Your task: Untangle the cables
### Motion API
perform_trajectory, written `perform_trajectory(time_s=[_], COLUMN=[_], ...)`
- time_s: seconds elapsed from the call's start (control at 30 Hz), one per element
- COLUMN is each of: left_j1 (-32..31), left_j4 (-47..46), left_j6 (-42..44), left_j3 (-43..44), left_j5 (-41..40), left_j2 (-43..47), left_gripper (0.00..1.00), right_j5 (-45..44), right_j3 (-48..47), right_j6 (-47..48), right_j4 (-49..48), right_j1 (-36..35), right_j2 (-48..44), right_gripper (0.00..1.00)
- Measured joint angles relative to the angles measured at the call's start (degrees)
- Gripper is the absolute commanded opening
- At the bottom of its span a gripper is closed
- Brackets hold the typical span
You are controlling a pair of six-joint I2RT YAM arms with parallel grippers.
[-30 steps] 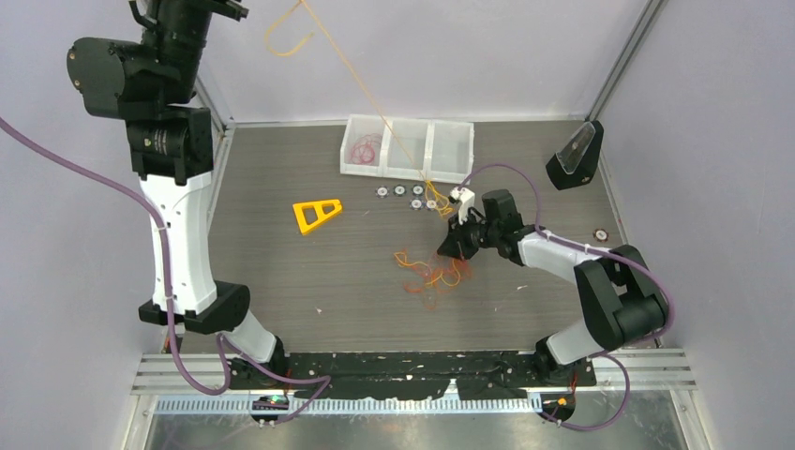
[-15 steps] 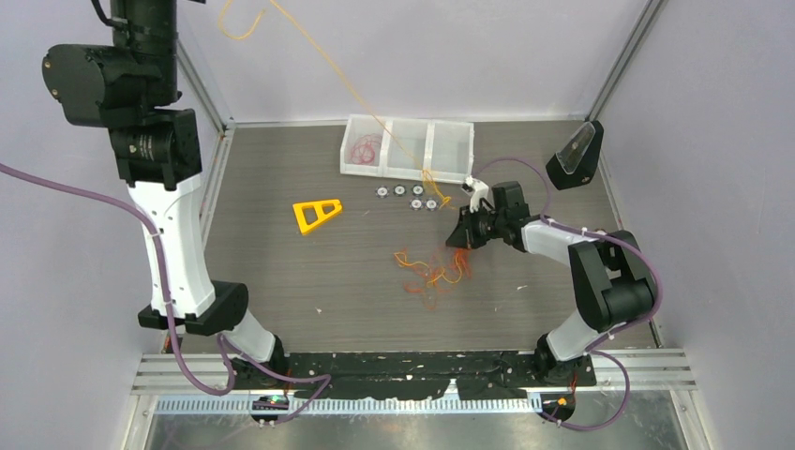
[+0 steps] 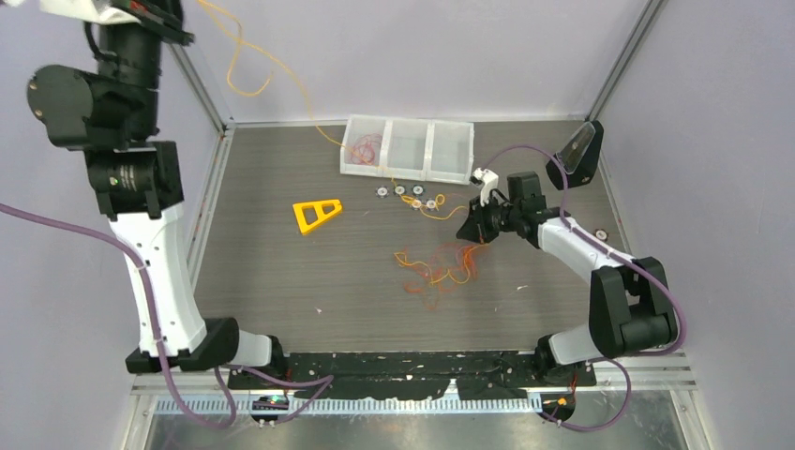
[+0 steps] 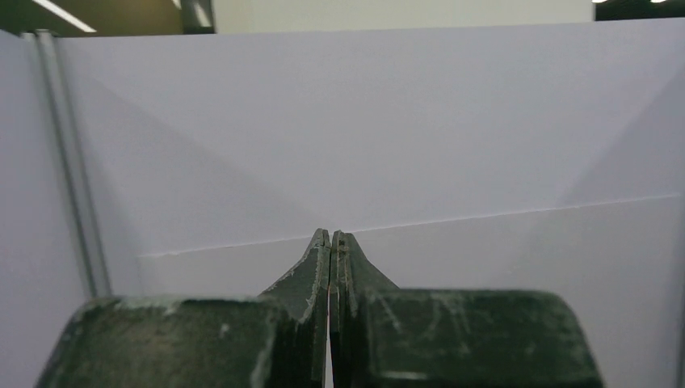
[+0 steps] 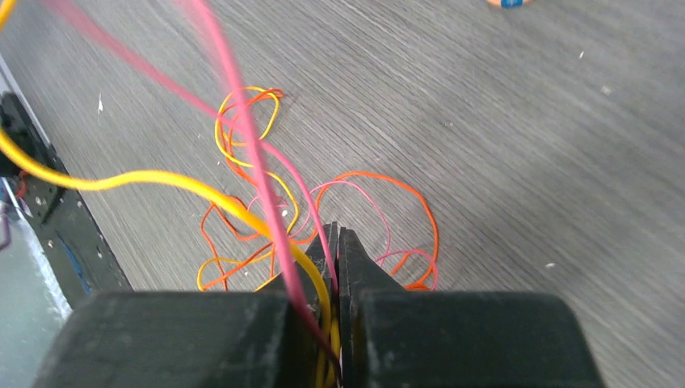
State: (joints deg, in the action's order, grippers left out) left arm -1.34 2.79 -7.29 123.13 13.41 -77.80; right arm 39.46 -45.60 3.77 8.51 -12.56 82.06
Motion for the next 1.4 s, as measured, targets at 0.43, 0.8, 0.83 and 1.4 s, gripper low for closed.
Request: perform_trajectory(time_s=[0.43,0.8,0.83,1.4], left_j1=[14.34,17.92,18.14,17.35], left_j4=[6.12,6.01,6.03,-4.85], left_j6=[-1.25,-1.14,-1.16,-19.21], left_j3=[14.73,16.00,16.24,6.38], left_j5=[-9.99,-11.87,-11.89,9.73], left_j2=[-8.76,-8.61,-8.68,-7.39], left_gripper=[0.00,0.00,0.00,0.00], right_j5=[-12.39,-16.96,-16.96,-2.60], right_j3=[-7.87,-7.85,-7.85,-15.96], right_j6=[20.46,28.57,29.03,37.05], right_j4=[20.39,24.22,24.26,41.59], right_j1=[8.46,15.08,15.08,15.28], right_j2=[8.57,12.31,12.35,10.14], right_gripper=[0.07,0.12,0.17,0.95])
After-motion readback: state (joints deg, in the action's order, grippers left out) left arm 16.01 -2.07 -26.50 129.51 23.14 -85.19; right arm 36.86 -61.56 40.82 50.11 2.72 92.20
